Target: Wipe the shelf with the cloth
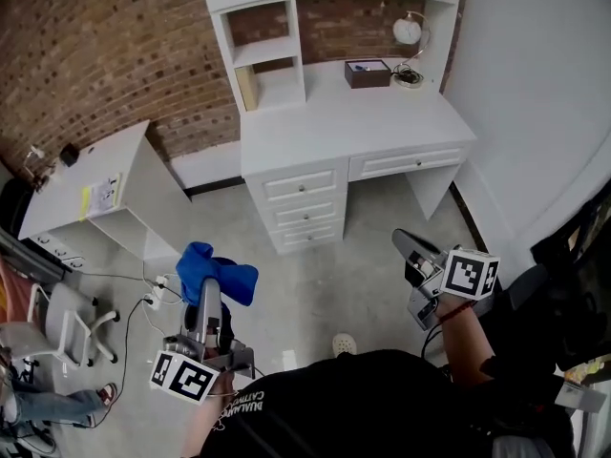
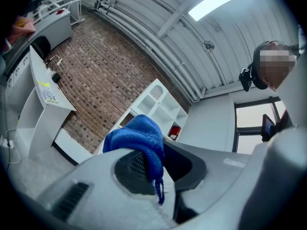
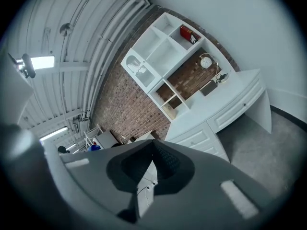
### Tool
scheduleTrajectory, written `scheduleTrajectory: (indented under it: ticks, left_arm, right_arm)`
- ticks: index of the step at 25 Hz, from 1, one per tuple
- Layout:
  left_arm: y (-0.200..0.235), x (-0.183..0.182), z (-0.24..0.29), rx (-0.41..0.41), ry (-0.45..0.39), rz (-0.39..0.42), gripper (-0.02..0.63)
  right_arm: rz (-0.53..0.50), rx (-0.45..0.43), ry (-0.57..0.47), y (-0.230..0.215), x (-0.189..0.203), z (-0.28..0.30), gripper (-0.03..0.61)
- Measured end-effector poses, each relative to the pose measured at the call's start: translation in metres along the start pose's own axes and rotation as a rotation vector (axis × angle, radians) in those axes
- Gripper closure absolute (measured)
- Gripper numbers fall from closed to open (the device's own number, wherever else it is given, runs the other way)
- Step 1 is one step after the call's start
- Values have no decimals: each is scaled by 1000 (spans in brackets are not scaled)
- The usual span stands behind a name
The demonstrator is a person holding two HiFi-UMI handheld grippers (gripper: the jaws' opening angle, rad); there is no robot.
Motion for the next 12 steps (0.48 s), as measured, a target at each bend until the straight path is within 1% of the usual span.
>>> scheduleTrajectory:
  ticks: [2, 4, 6, 8, 12]
  left_arm:
    - [1, 6, 33, 6, -6, 2, 575]
    - [2, 11, 64, 12, -14, 2, 575]
    - [2, 18, 92, 19, -24, 5, 575]
    - [1, 27, 115, 27, -24, 11, 575]
    - [4, 37, 142, 12, -5, 18, 575]
  right_arm:
    - [-19, -27, -8, -15, -28, 17, 571]
    - [-20, -14, -16, -32, -53, 29, 571]
    - [-28, -34, -26, -49, -74, 41, 571]
    - [-33, -59, -35, -67, -89, 52, 571]
    - [-9, -57, -24, -91, -103, 67, 571]
Point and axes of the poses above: the fingertips, and each gripper's own axes: z forward along the fingers, y to its left, x out of its underside, the point moved 10 cm from there along -z, backward along the fingers, and after that the axes turned 2 degrees about -y, right-handed, at the moved point
